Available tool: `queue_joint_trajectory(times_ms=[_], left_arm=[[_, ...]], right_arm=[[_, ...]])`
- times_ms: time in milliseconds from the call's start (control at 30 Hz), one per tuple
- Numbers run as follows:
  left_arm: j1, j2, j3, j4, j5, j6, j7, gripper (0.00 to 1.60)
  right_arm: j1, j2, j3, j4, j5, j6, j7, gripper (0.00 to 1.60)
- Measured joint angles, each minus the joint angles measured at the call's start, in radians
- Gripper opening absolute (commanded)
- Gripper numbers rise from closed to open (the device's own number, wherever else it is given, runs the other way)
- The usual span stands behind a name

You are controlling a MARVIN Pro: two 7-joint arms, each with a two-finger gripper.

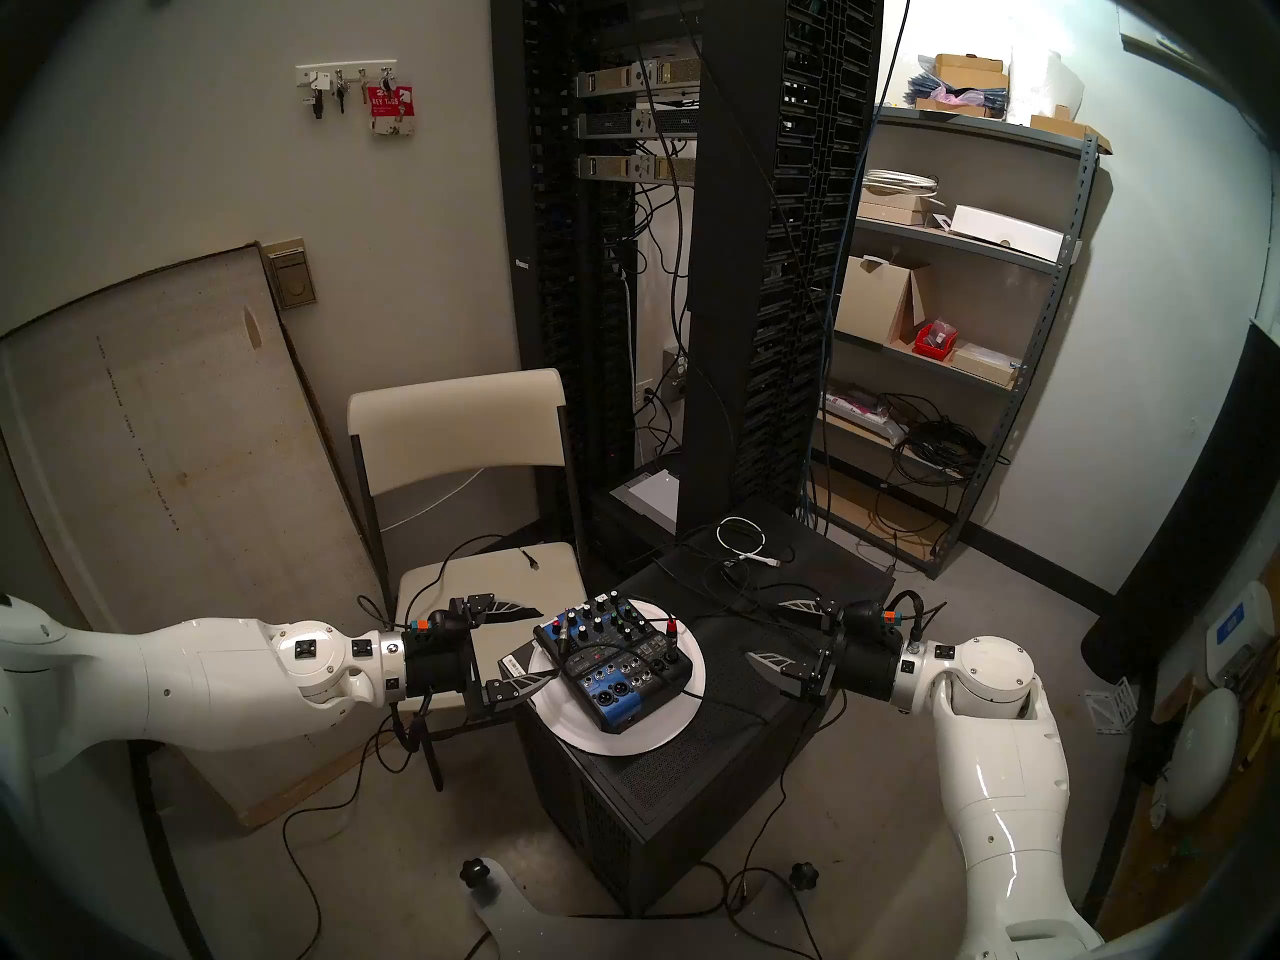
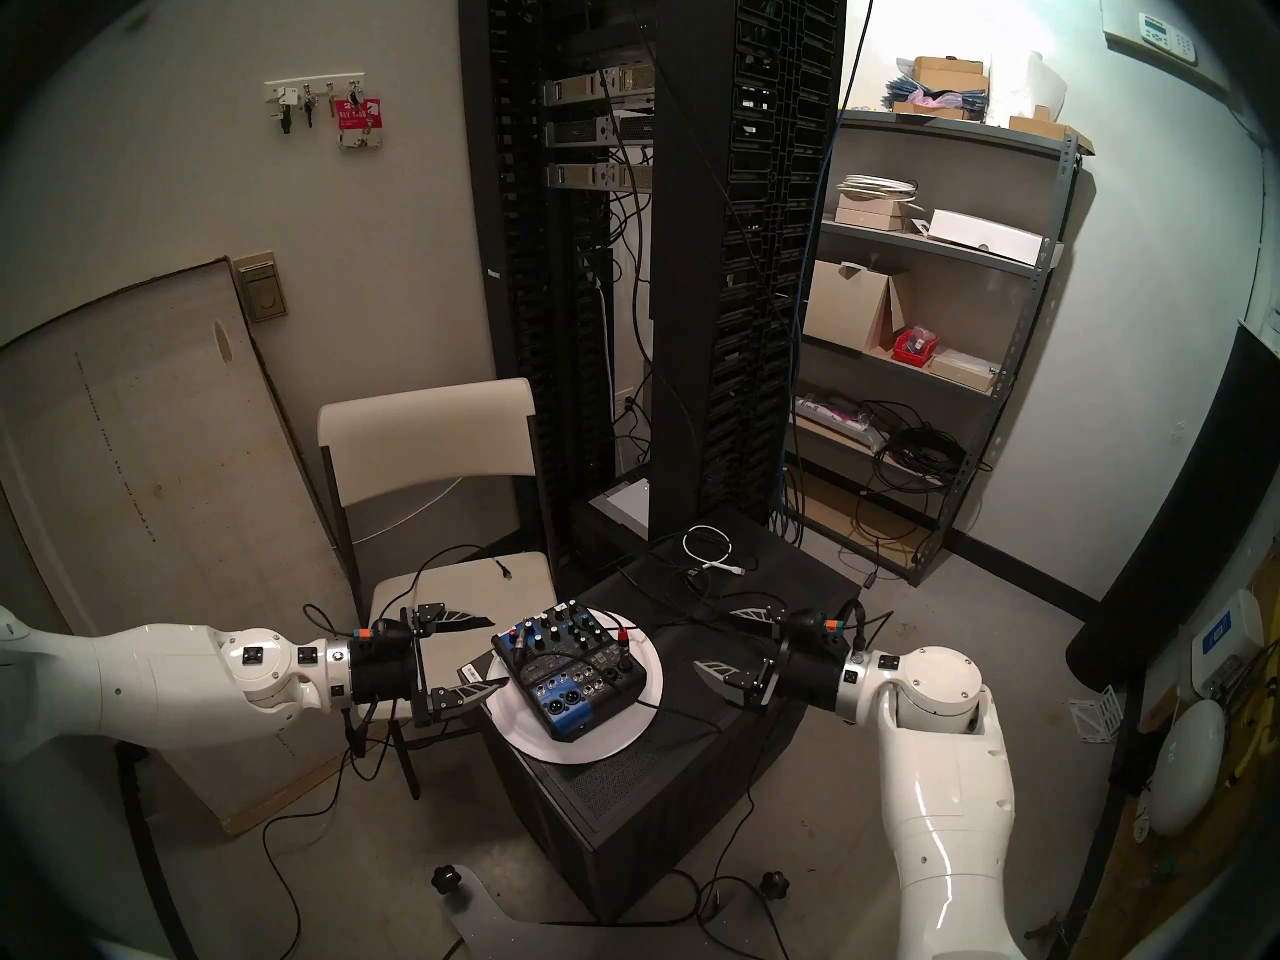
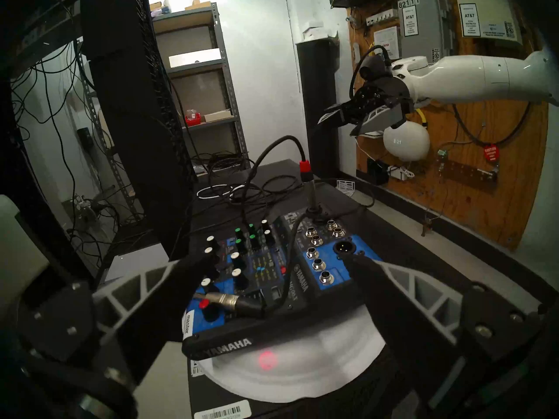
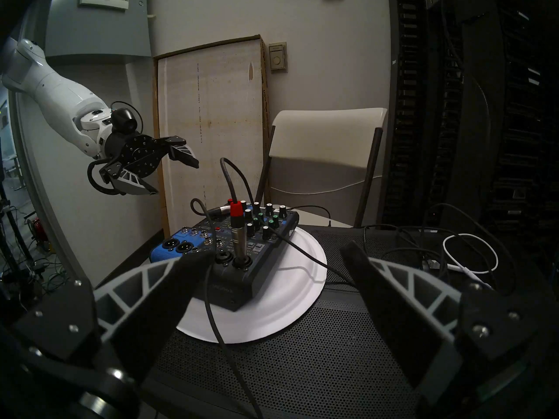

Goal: Insert aux cable

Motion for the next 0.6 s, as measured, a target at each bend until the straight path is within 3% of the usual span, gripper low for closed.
queue_joint_trajectory(times_ms=[167,200,300,333,400,600], left_arm=[[0.000,-0.018,0.000,0.017,0.014,0.001,0.000,1.60],[-0.001,-0.021,0.000,0.019,0.018,0.001,0.001,1.50],[-0.001,-0.033,0.001,0.028,0.033,0.004,0.010,1.44],[-0.001,-0.037,0.001,0.031,0.039,0.004,0.015,1.33],[0.000,-0.044,0.001,0.036,0.046,0.004,0.023,1.25],[0.000,-0.059,0.001,0.051,0.056,0.009,0.032,1.28]], right_arm=[[0.000,-0.001,0.002,0.000,-0.002,0.000,0.001,1.60],[0.000,-0.001,0.002,0.000,-0.002,0.000,0.002,1.60],[0.000,-0.002,0.003,0.000,-0.003,0.000,0.003,1.60],[0.000,-0.003,0.003,0.000,-0.004,0.000,0.003,1.60],[0.000,-0.003,0.004,0.000,-0.004,0.000,0.003,1.60],[0.000,-0.005,0.005,0.000,-0.006,0.000,0.005,1.60]])
